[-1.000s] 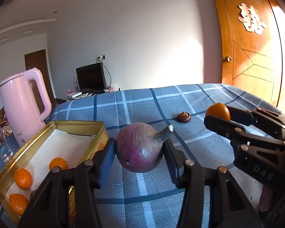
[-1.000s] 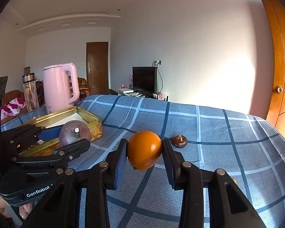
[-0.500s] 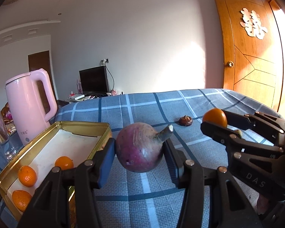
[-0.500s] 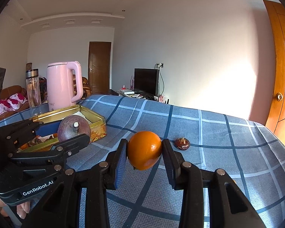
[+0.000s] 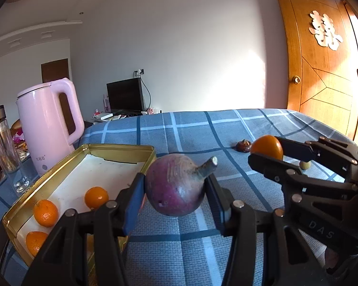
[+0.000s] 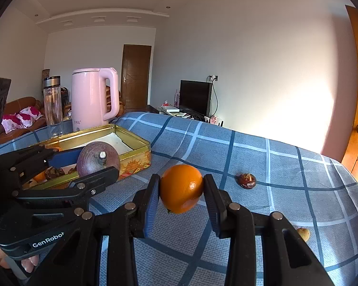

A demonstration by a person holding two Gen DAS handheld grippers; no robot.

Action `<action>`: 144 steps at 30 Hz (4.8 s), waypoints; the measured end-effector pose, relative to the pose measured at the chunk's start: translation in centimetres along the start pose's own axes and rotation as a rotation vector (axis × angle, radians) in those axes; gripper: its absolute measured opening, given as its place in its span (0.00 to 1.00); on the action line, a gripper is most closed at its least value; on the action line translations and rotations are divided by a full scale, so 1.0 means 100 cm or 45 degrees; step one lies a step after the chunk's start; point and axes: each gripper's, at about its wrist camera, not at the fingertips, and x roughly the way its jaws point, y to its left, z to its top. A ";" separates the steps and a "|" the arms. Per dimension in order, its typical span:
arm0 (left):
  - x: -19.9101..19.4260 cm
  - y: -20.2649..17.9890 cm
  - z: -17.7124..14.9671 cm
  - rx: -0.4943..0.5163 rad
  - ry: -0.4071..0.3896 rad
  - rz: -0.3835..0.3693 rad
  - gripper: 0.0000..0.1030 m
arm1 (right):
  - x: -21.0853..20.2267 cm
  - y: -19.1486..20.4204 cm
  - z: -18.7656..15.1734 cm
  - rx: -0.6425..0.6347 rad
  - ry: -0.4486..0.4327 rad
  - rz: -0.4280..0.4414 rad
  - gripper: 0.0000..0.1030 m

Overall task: Organize fruits
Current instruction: 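Carry the purple fruit and the mandarin over the gold tin tray, then lower both fruits into the tray and open both tools, then move both tools back toward the remaining fruits on the tablecloth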

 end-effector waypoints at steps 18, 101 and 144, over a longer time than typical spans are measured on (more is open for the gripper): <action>-0.015 0.049 0.001 -0.100 0.009 0.067 0.51 | 0.017 0.044 0.026 -0.051 0.015 0.121 0.38; 0.008 0.165 -0.026 -0.291 0.292 0.300 0.52 | 0.119 0.145 0.034 -0.152 0.357 0.462 0.38; 0.007 -0.051 0.108 0.149 0.154 0.013 0.97 | 0.023 -0.176 -0.032 0.304 0.502 -0.311 0.54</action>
